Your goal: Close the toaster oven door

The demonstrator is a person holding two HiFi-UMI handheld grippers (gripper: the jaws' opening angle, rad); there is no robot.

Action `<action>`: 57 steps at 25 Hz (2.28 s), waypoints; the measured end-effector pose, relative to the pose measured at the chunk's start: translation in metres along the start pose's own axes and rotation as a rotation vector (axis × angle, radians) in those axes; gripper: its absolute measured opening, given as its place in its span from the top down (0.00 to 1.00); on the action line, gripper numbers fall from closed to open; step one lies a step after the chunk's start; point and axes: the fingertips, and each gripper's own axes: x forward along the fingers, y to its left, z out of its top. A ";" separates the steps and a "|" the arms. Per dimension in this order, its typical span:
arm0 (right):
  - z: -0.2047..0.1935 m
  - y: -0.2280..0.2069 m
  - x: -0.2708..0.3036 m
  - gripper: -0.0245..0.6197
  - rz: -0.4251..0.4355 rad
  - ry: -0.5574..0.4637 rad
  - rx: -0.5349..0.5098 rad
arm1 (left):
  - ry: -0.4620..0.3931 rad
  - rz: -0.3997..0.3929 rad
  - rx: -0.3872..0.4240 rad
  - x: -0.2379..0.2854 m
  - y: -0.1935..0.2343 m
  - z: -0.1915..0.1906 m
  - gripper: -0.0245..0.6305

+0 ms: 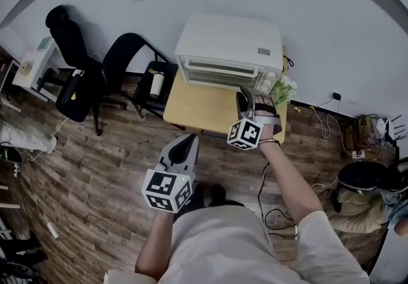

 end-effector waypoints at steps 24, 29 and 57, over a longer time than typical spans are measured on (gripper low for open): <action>0.047 -0.034 -0.128 0.89 0.120 -0.191 0.731 | -0.032 -0.051 -0.004 0.002 -0.011 0.020 0.94; 0.058 -0.041 -0.151 0.92 0.157 -0.271 0.819 | -0.034 -0.066 -0.006 0.003 -0.016 0.021 0.94; 0.080 -0.026 -0.203 0.97 0.279 -0.403 1.015 | -0.045 -0.098 -0.010 -0.004 -0.035 0.022 0.94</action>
